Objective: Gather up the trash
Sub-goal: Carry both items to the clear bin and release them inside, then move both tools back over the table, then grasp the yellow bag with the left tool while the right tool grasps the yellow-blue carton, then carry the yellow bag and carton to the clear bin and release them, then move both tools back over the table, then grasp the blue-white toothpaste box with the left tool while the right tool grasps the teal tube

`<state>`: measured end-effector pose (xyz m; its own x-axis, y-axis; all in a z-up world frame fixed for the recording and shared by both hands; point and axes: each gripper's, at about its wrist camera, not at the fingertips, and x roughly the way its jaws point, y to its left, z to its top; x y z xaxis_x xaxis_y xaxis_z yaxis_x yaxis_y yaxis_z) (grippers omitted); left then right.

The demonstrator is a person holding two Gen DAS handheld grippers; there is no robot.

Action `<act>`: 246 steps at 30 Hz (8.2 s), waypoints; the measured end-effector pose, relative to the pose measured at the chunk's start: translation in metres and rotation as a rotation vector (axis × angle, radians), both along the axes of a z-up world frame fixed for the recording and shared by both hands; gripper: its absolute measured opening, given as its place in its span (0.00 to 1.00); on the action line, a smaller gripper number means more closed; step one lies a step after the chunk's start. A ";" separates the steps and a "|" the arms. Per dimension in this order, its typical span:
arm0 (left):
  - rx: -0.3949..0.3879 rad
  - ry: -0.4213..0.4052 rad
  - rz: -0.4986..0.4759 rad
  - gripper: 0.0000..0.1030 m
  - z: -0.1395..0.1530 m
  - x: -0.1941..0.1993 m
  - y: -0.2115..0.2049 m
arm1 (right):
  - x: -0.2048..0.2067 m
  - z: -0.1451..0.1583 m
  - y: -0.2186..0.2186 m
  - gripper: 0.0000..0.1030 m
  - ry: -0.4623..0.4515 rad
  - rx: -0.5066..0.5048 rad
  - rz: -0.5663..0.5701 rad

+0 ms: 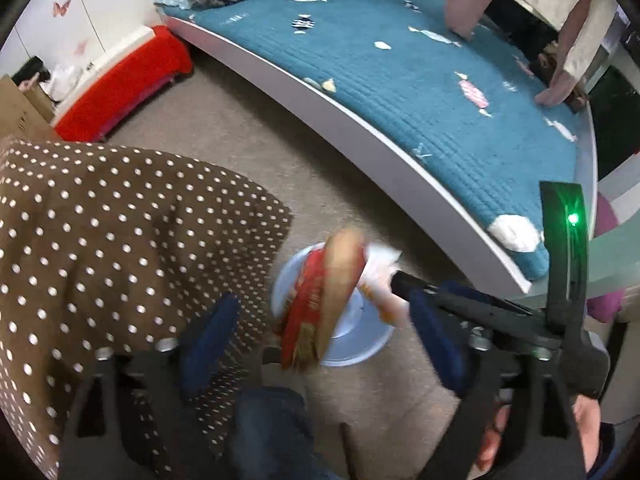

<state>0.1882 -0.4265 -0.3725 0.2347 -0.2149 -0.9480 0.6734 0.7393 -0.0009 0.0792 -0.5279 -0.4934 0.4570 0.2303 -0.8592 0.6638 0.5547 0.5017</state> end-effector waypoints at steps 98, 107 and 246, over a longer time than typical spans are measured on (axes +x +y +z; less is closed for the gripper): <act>0.077 -0.293 0.156 0.62 0.122 0.103 0.561 | 0.158 0.208 0.412 0.60 -0.399 -0.559 1.125; -0.024 -0.271 0.318 0.47 0.132 0.066 0.550 | 0.145 0.211 0.396 0.49 -0.438 -0.471 1.042; 0.091 -0.626 0.069 0.86 0.188 0.097 0.394 | 0.148 0.257 0.310 0.94 -0.398 -0.512 0.631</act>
